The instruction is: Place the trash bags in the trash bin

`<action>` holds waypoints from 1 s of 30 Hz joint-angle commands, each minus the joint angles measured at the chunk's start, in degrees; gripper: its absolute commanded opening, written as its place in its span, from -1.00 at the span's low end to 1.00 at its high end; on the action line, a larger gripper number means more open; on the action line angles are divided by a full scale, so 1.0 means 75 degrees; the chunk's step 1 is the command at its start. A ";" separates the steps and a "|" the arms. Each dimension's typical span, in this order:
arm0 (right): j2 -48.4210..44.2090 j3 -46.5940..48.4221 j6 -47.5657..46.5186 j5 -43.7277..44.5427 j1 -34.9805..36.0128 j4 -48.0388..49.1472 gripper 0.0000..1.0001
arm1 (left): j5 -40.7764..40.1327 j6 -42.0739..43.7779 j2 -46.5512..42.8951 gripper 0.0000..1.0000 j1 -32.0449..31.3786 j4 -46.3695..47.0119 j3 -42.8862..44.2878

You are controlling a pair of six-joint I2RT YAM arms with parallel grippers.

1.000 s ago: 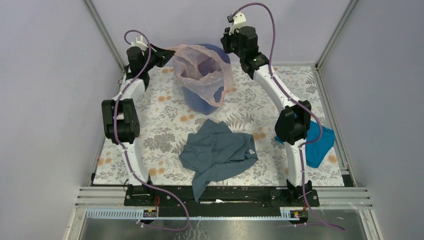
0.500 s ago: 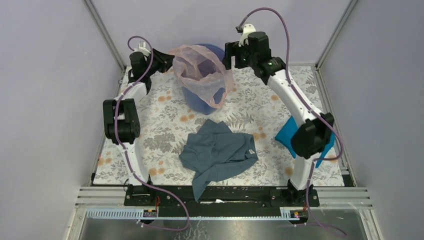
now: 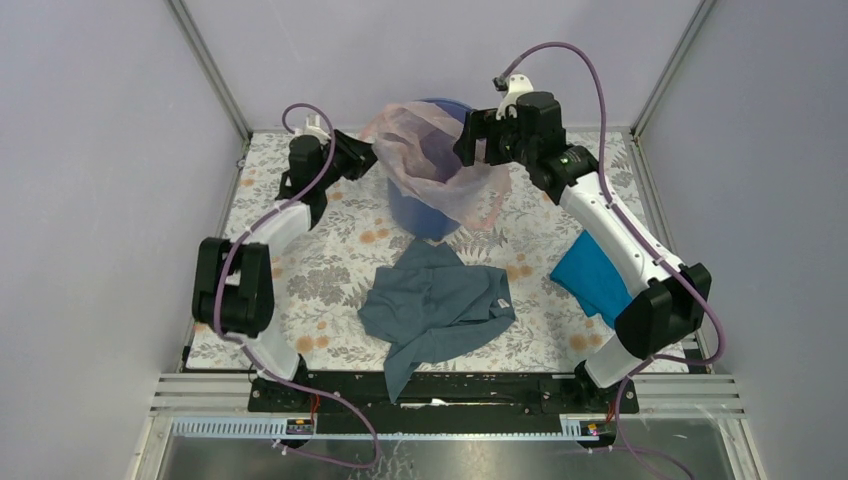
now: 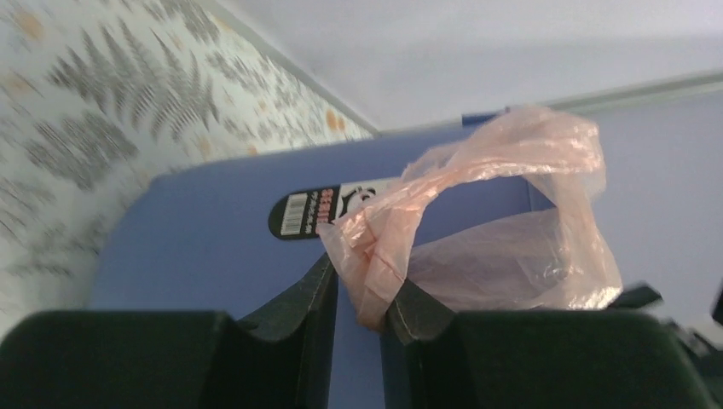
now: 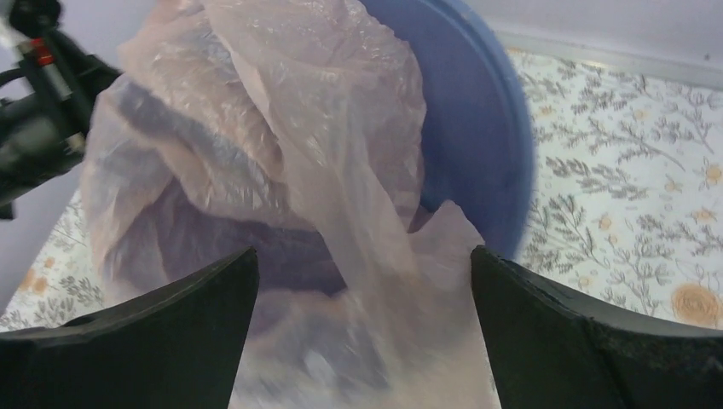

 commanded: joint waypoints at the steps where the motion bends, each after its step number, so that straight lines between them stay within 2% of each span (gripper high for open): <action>1: -0.0553 -0.0322 -0.0156 0.0282 0.0013 -0.0056 0.99 | -0.0764 -0.0132 -0.1191 -0.47 -0.0473 0.0399 -0.0967; 4: -0.0771 -0.0468 -0.0403 0.0596 -0.0009 -0.0182 0.99 | -0.0895 -0.0284 -0.1674 -0.42 -0.0503 0.0339 -0.1556; 6: -0.0845 -0.0505 -0.0679 0.0765 -0.0027 -0.0274 0.99 | -0.0962 -0.0203 -0.1914 -0.31 -0.0504 0.0165 -0.1819; 12: -0.1045 -0.0513 -0.1449 0.0880 -0.0039 -0.0539 0.99 | -0.0263 0.0430 -0.2114 0.30 -0.0278 -0.0510 -0.1763; 17: -0.1421 -0.0658 -0.2354 0.1206 -0.0039 -0.0754 0.99 | -0.0379 0.1792 -0.2863 0.80 0.0055 -0.1829 -0.1553; 21: -0.1757 -0.0928 -0.2847 0.1135 -0.0043 -0.0699 0.96 | -0.1069 0.2791 -0.3646 0.90 0.0476 -0.3088 -0.1338; 24: -0.1857 -0.1070 -0.3158 0.0986 -0.0039 -0.0665 0.89 | -0.1669 0.3337 -0.3964 0.94 0.0534 -0.3380 -0.1119; 30: -0.1697 -0.0857 -0.3385 0.0704 -0.0046 -0.0990 0.62 | -0.1347 0.3665 -0.3679 0.91 0.0528 -0.3299 -0.0167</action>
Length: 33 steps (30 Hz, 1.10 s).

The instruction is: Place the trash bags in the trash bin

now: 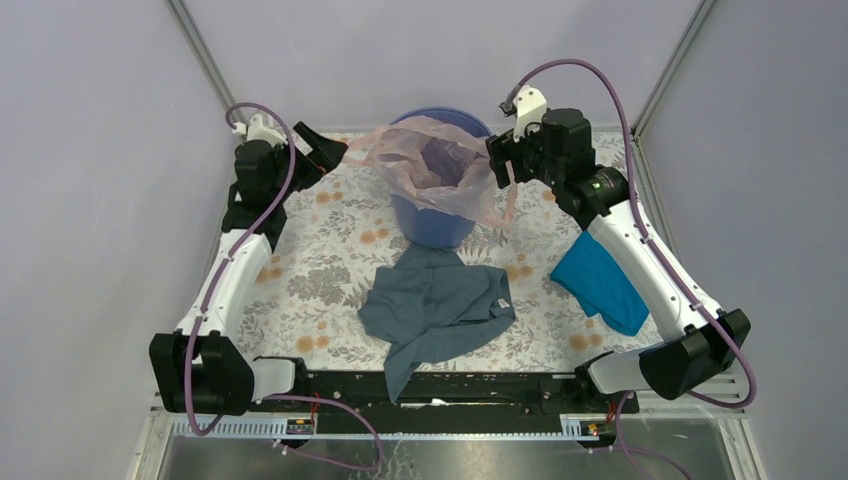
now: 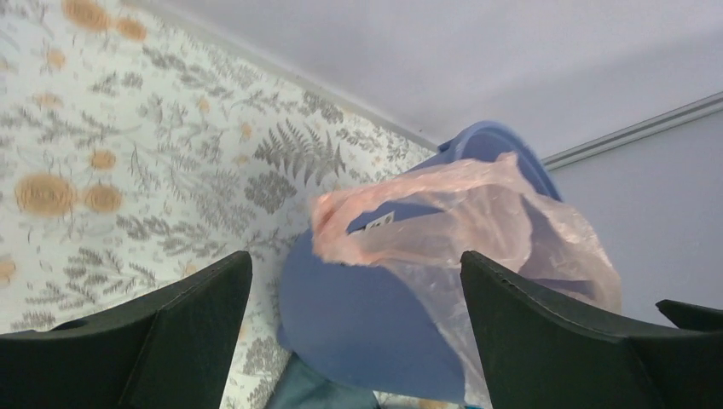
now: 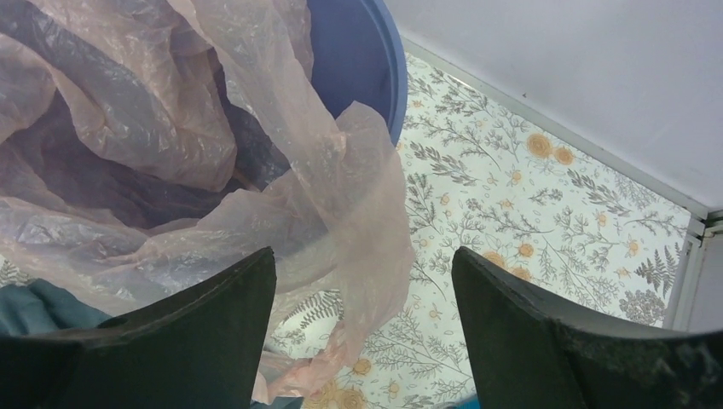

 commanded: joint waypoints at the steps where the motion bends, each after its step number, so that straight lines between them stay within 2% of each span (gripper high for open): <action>1: -0.0039 0.0169 -0.0387 -0.0381 -0.0037 -0.0218 0.62 | 0.0291 0.0658 0.0137 0.93 -0.0015 0.0316 0.0706; 3: -0.0081 0.0076 -0.0387 -0.0585 -0.0033 -0.0188 0.59 | 0.0988 0.0916 0.0429 0.95 -0.0021 0.0563 0.0994; 6: -0.0104 -0.0062 -0.0371 -0.0663 -0.0032 -0.0052 0.54 | 0.1652 0.1468 0.1119 0.94 -0.0178 0.0003 0.1906; 9: -0.0033 -0.0103 -0.0303 -0.0616 -0.0029 0.0094 0.50 | 0.1033 0.2388 0.1641 0.93 -0.0622 -0.0739 0.2741; 12: 0.0084 -0.0098 -0.0194 -0.0463 -0.0030 0.0274 0.49 | 0.0453 0.3129 0.2078 0.92 -0.0931 -0.0935 0.3223; 20: 0.0548 0.0010 0.0185 -0.0450 -0.0028 0.0928 0.20 | 0.1387 0.3625 0.3325 0.93 -0.1016 -0.1253 0.4528; 23: 0.0797 0.0157 0.0306 -0.0403 -0.0027 0.1034 0.11 | 0.1908 0.3651 0.3657 0.90 -0.1019 -0.1362 0.4769; 28: 0.1020 0.0309 0.0517 -0.0107 -0.0027 0.1363 -0.12 | 0.1947 0.3544 0.3701 0.78 -0.1046 -0.1202 0.4712; 30: 0.1065 0.0344 0.0632 -0.0091 -0.0033 0.1546 -0.20 | 0.2050 0.3517 0.3667 0.79 -0.1039 -0.1063 0.4619; 33: 0.1222 0.0521 0.0770 0.0096 -0.0030 0.1676 -0.26 | 0.2501 0.3573 0.3654 0.91 -0.1046 -0.0954 0.4588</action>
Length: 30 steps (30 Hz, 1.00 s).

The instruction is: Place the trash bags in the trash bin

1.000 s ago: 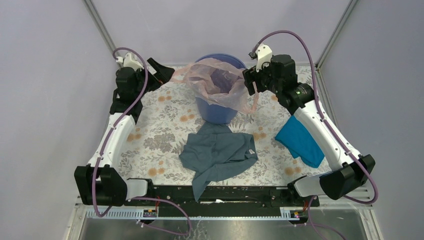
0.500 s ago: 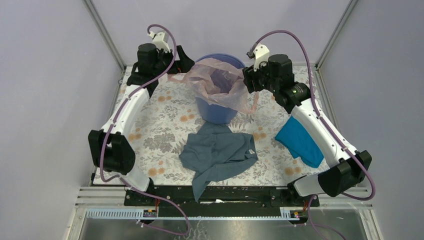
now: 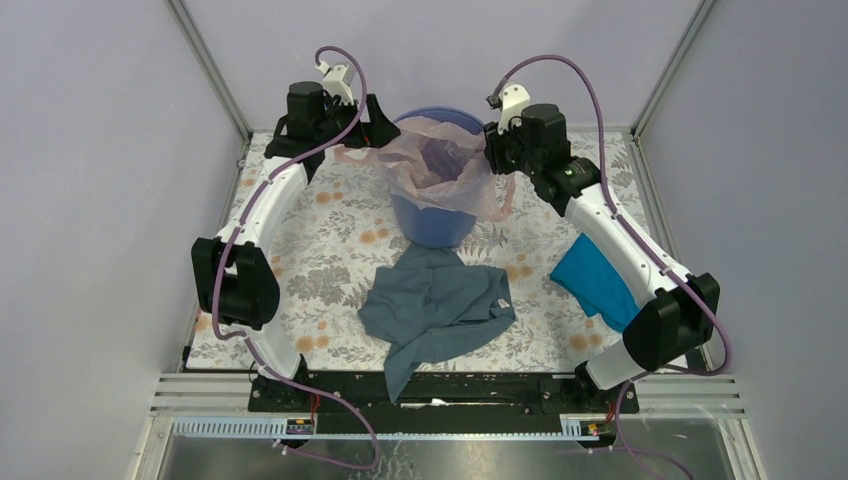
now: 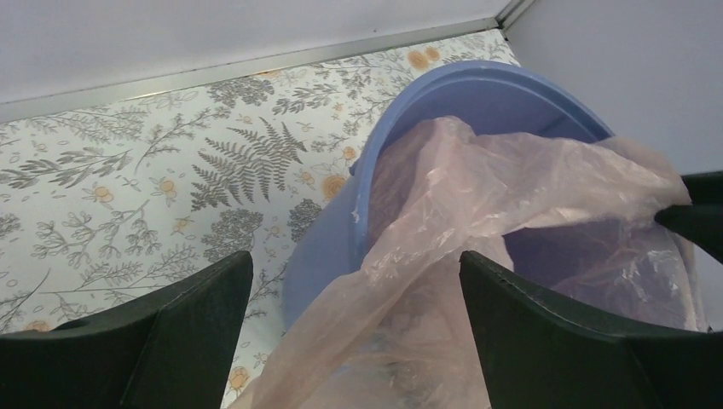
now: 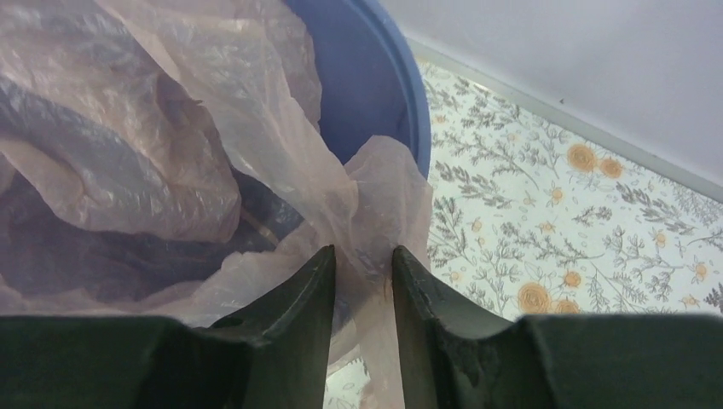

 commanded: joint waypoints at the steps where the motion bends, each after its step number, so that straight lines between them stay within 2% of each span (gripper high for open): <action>1: 0.0189 0.0658 0.0342 0.0321 -0.0014 0.0698 -0.29 | 0.0807 0.0184 -0.0151 0.93 -0.0009 0.0516 0.0159; 9: 0.0625 0.1125 0.0426 0.0603 -0.0009 0.0743 -0.35 | 0.1086 0.0441 -0.0471 0.98 -0.0006 0.0572 -0.0091; 11: 0.0702 0.1172 0.0460 0.0641 -0.0014 0.0779 -0.38 | 0.0890 0.0484 -0.0558 0.98 -0.0023 0.0741 -0.0213; 14: 0.0802 0.1243 0.0556 0.0711 -0.0019 0.0830 -0.45 | -0.0177 0.0992 -0.0513 0.97 -0.0263 0.0393 -0.0045; 17: 0.0868 0.1284 0.0626 0.0754 -0.0020 0.0911 -0.53 | -0.0594 0.0953 -0.0364 0.89 -0.0278 0.0224 0.0183; 22: 0.1041 0.1376 0.0750 0.0964 -0.0064 0.1100 -0.55 | -0.1060 0.0586 -0.0239 0.64 -0.0278 0.0436 0.0419; 27: 0.1411 0.1706 0.0744 0.0899 -0.0144 0.1106 -0.55 | -0.1236 0.0272 -0.0050 0.68 -0.0278 0.0717 0.0599; 29: 0.1562 0.1850 0.0740 0.0893 -0.0184 0.1093 -0.55 | -0.1175 0.0139 0.0115 0.58 -0.0278 0.0730 0.0763; 30: 0.1644 0.1919 0.0746 0.0884 -0.0202 0.1076 -0.54 | -0.1148 0.0086 0.0197 0.46 -0.0275 0.0722 0.0878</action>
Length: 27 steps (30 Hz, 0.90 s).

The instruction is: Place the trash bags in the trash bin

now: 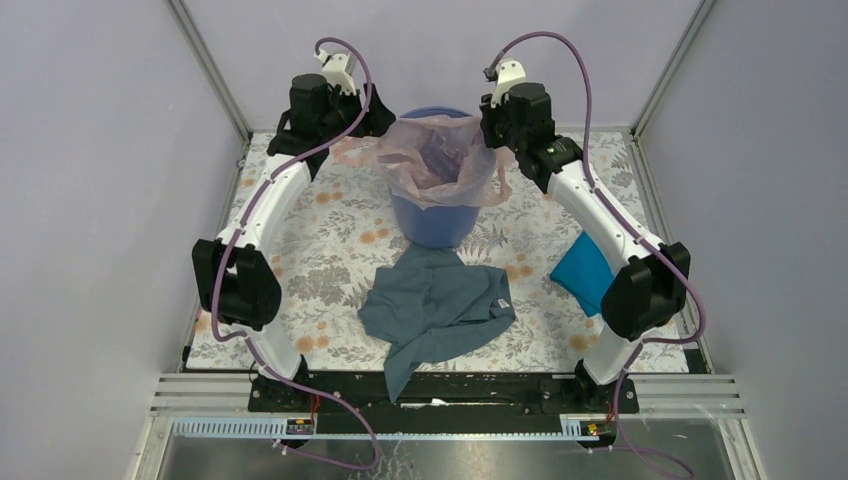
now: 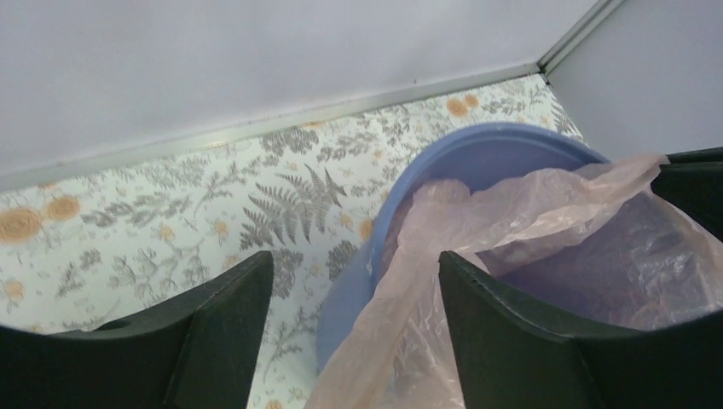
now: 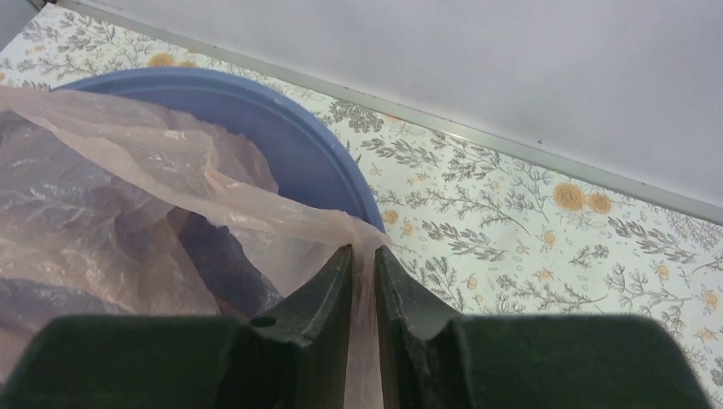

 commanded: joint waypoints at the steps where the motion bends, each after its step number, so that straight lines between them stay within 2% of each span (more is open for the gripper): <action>1: 0.0328 0.0600 0.0084 0.0186 -0.0130 0.0330 -0.54 | -0.0067 -0.0366 0.0336 0.37 0.0013 0.0553 0.0680; 6: 0.0627 0.0860 0.0165 0.0089 -0.0280 0.0354 -0.51 | 0.0284 -0.0541 0.0682 -0.05 0.0024 0.0680 0.0957; 8: 0.0742 0.0991 0.0217 0.0019 -0.0355 0.0338 -0.51 | 0.0404 -0.0580 0.0792 -0.06 0.0025 0.0662 0.1047; 9: 0.0800 0.1055 0.0252 -0.0034 -0.0377 0.0305 -0.51 | 0.0473 -0.0592 0.0838 0.05 0.0034 0.0608 0.1087; 14: 0.0874 0.1123 0.0319 -0.0424 -0.0437 0.0281 -0.50 | 0.1082 -0.0728 0.0654 0.82 0.0141 0.0326 0.1236; 16: 0.0853 0.1103 0.0322 -0.0529 -0.0450 0.0279 -0.50 | 0.1346 -0.0655 0.0411 0.97 0.0142 0.0324 0.1190; 21: 0.0755 0.1041 0.0322 -0.0740 -0.0447 0.0202 -0.48 | 0.1747 0.0070 -0.0089 0.98 -0.0033 0.0336 0.0748; 27: 0.0646 0.1031 0.0572 -0.0755 -0.0444 0.0092 -0.33 | 0.0784 0.1395 -0.0284 0.98 -0.0717 0.0044 0.0472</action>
